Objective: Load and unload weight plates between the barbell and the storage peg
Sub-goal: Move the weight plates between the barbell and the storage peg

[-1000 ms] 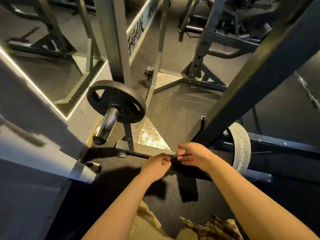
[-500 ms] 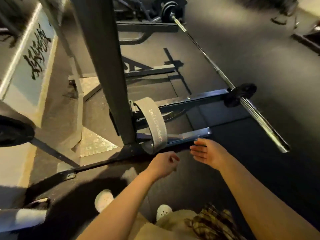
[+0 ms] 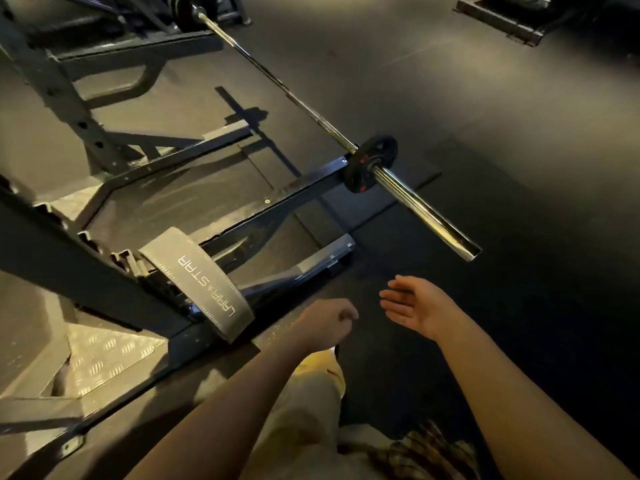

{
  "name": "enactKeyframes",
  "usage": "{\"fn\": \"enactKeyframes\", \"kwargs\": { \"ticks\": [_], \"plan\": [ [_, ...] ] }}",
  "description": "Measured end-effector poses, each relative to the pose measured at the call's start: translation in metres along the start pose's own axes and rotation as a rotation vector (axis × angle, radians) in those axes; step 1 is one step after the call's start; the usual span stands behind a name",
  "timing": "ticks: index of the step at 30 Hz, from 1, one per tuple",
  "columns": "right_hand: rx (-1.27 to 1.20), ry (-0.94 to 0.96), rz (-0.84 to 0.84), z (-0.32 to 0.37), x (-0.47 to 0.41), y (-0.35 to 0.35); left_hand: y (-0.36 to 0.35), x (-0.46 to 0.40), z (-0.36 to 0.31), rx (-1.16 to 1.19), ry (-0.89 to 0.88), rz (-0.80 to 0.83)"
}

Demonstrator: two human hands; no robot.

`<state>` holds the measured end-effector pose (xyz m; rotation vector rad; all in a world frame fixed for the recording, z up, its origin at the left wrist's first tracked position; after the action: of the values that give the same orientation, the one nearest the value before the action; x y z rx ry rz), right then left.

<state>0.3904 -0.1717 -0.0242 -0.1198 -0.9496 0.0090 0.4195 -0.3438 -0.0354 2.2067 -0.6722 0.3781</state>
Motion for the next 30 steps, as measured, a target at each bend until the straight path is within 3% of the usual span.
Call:
{"fn": "enactKeyframes", "kwargs": {
  "ticks": [6, 12, 17, 20, 24, 30],
  "plan": [
    [0.216, 0.069, -0.076, 0.097, -0.074, 0.040, 0.023, -0.130, -0.014, 0.041, 0.031, 0.029],
    [0.545, 0.000, -0.093, 0.204, -0.133, 0.082, 0.080, -0.251, -0.020, 0.227, 0.169, -0.117],
    [0.643, -0.025, -0.093, 0.258, -0.159, 0.112, 0.115, -0.317, -0.034, 0.358, 0.218, -0.268],
    [0.743, -0.042, -0.045, 0.278, -0.177, 0.125, 0.144, -0.346, -0.041, 0.434, 0.257, -0.415],
    [0.873, -0.021, 0.025, 0.312, -0.221, 0.135, 0.165, -0.366, -0.045, 0.442, 0.343, -0.441],
    [1.170, 0.116, 0.355, 0.352, -0.293, 0.106, 0.129, -0.368, -0.065, 0.532, 0.566, -0.531]
  ]
}}
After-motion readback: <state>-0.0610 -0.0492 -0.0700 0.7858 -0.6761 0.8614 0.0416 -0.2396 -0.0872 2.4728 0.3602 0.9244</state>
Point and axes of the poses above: each hand's wrist, its own x-axis away from the middle knuckle, its own y-axis out of the back of the hand, z = x × y, the point moved 5 cm from there along -x, towards the middle knuckle, and after that the axes turned 5 degrees about z, right-handed, at the moved point
